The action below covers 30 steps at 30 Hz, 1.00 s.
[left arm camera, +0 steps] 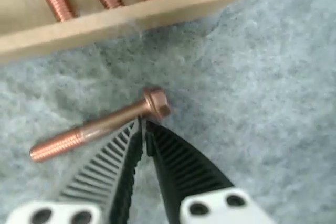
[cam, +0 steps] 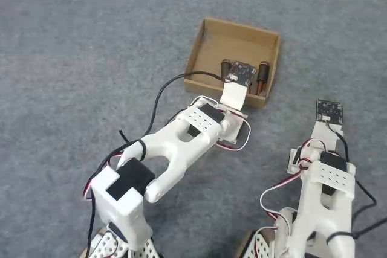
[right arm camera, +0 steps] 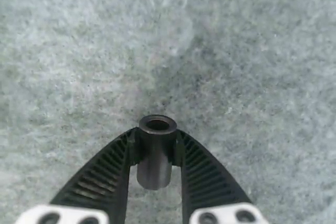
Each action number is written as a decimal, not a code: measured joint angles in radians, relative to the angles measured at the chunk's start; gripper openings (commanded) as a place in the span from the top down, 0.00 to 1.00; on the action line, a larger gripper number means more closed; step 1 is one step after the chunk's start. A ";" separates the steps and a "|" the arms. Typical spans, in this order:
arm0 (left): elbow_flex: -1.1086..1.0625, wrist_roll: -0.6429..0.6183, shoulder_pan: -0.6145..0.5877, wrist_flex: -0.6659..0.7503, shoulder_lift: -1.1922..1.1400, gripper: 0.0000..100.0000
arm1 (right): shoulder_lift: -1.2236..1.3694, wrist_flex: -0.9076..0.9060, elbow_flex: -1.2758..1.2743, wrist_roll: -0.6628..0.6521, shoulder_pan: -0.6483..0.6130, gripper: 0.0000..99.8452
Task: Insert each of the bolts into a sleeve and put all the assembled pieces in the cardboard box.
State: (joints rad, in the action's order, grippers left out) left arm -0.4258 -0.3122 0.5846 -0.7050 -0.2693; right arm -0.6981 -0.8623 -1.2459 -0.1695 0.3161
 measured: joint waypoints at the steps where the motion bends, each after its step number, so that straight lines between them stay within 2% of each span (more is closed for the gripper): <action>1: 0.000 -0.003 0.000 0.003 0.000 0.99 | 0.000 0.000 0.000 0.000 0.000 0.99; 7: -0.002 0.020 0.000 0.003 0.014 0.99 | 0.000 0.000 0.000 0.000 0.000 0.99; 14: -0.083 0.433 0.000 0.003 0.144 0.99 | 0.000 0.000 0.000 0.000 0.000 0.99; 20: -0.123 0.591 0.002 0.003 0.164 0.84 | 0.000 0.000 0.000 0.000 0.000 0.99; 22: -0.132 0.634 0.002 0.003 0.164 0.82 | 0.000 0.000 0.000 0.000 0.000 0.99; 30: -0.132 0.698 -0.057 0.003 0.164 0.83 | 0.000 0.000 0.000 0.000 0.000 0.99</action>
State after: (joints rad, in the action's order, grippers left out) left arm -0.5577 0.3859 0.5278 -0.7020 -0.1051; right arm -0.6981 -0.8623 -1.2459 -0.1695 0.3161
